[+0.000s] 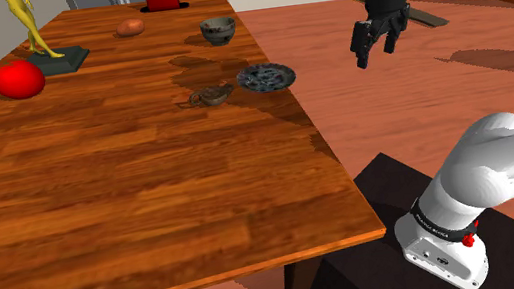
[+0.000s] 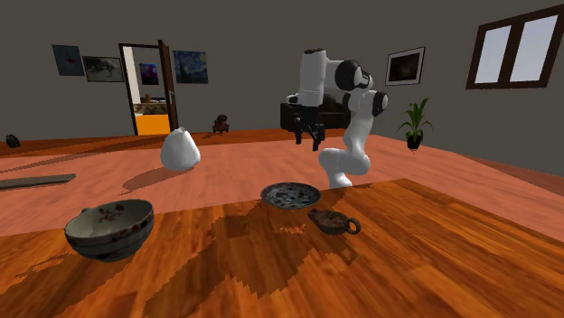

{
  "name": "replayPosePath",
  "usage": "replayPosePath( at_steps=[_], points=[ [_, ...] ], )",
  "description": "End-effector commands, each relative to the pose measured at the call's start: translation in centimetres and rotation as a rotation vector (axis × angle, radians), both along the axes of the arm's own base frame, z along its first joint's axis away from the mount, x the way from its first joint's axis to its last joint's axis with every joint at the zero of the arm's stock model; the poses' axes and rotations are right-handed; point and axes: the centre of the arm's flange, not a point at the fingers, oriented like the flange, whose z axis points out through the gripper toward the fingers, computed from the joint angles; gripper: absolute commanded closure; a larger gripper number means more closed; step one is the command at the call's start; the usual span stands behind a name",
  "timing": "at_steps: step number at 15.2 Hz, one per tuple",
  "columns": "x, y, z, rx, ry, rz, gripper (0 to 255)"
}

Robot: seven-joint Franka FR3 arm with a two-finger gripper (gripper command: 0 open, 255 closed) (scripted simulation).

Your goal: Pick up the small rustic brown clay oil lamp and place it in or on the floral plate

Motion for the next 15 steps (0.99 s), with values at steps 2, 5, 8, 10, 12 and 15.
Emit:
replayPosePath(
  at_steps=[2,5,8,10,12,15],
  points=[
    [0.5,1.1,-0.2,0.002,-0.002,-0.033,0],
    [2.2,4.5,-0.7,0.010,-0.008,-0.133,0],
    [4.2,7.7,-1.2,0.017,-0.014,-0.234,0],
    [5.7,9.6,-1.6,0.022,-0.018,-0.300,0],
    [7.3,11.5,-1.9,0.027,-0.022,-0.367,0],
    [10.0,14.2,-2.3,0.035,-0.028,-0.467,0]
  ],
)
